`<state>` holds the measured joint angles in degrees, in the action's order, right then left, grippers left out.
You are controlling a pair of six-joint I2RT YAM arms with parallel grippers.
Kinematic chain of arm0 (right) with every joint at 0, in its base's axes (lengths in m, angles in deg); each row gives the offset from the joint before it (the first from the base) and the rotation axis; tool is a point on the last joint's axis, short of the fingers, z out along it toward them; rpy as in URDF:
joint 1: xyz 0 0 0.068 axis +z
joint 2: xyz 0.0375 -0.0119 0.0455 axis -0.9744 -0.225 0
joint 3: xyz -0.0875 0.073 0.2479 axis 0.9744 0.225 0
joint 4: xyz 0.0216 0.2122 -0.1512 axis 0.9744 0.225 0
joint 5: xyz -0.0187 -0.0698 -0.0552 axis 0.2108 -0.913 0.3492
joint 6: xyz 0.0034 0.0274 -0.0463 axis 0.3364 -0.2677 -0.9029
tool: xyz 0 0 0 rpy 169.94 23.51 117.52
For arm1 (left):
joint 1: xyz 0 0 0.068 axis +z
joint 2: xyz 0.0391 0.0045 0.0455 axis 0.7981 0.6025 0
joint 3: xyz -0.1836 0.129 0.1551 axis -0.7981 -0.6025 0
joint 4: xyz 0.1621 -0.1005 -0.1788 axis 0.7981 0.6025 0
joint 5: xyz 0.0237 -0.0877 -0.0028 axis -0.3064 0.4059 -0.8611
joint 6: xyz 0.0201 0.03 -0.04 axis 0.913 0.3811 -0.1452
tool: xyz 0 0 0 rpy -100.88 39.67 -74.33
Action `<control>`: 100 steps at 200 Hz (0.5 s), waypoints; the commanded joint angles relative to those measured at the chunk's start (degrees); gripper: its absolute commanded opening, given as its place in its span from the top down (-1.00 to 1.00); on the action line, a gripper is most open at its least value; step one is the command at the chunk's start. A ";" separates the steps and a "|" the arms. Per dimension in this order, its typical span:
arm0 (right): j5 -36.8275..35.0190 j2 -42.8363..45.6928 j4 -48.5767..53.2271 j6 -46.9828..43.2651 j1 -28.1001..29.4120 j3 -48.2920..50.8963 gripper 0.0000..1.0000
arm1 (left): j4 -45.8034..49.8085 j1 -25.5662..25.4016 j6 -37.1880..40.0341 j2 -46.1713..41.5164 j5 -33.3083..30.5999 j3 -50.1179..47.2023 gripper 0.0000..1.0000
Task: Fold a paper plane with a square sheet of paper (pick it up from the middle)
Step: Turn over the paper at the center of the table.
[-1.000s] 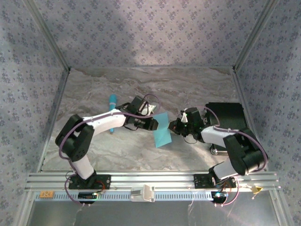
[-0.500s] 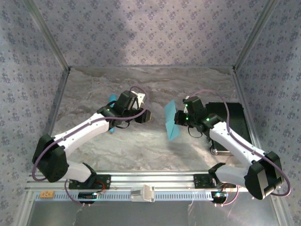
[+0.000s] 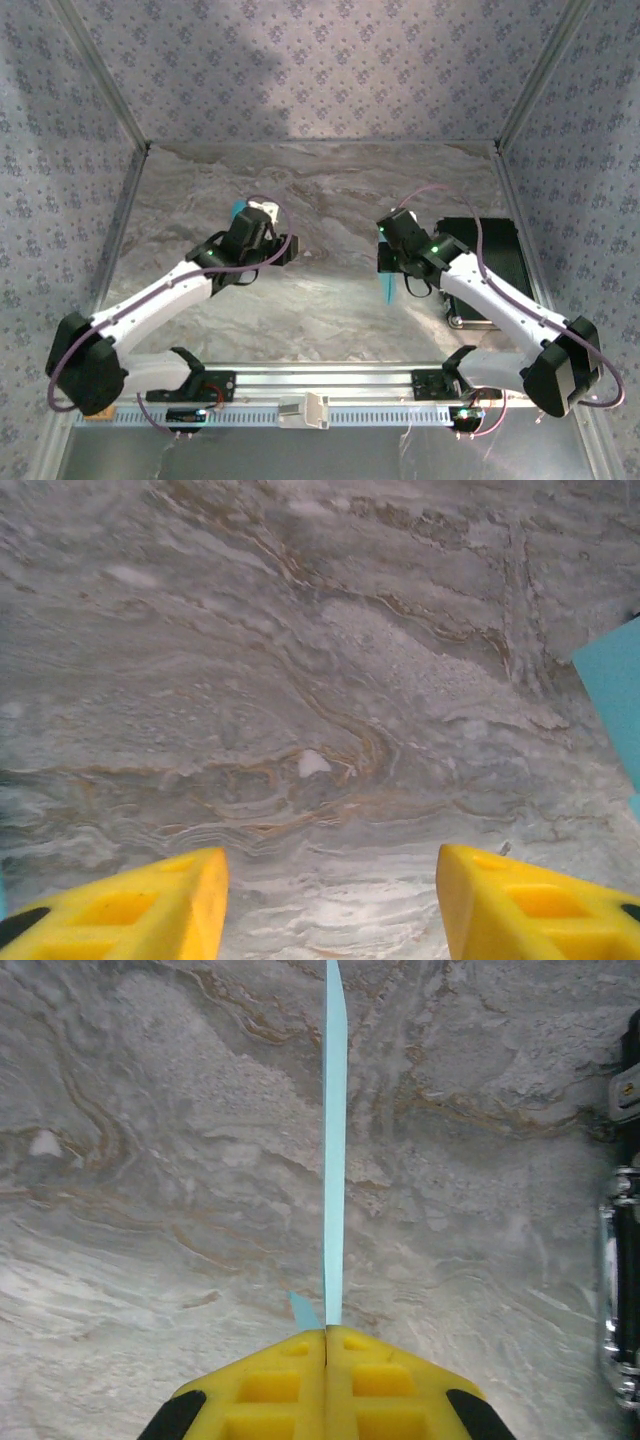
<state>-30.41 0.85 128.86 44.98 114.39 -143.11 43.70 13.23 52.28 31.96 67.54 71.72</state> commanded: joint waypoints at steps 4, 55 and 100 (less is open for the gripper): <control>-7.66 -0.66 3.92 -0.73 2.01 -2.10 0.94 | -3.63 0.53 -0.81 -4.46 -5.04 -2.42 -0.25; -17.99 -4.42 8.88 1.05 5.72 -4.69 0.95 | -1.39 1.08 -0.71 -5.64 -5.80 -2.37 -0.45; -26.60 -12.80 15.96 6.82 8.60 -8.87 0.96 | -5.09 1.18 0.20 -9.46 -6.08 -4.86 -0.66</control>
<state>-50.13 -8.52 139.54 47.96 121.42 -150.06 41.21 14.08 51.80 25.14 63.06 67.35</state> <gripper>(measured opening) 0.052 0.801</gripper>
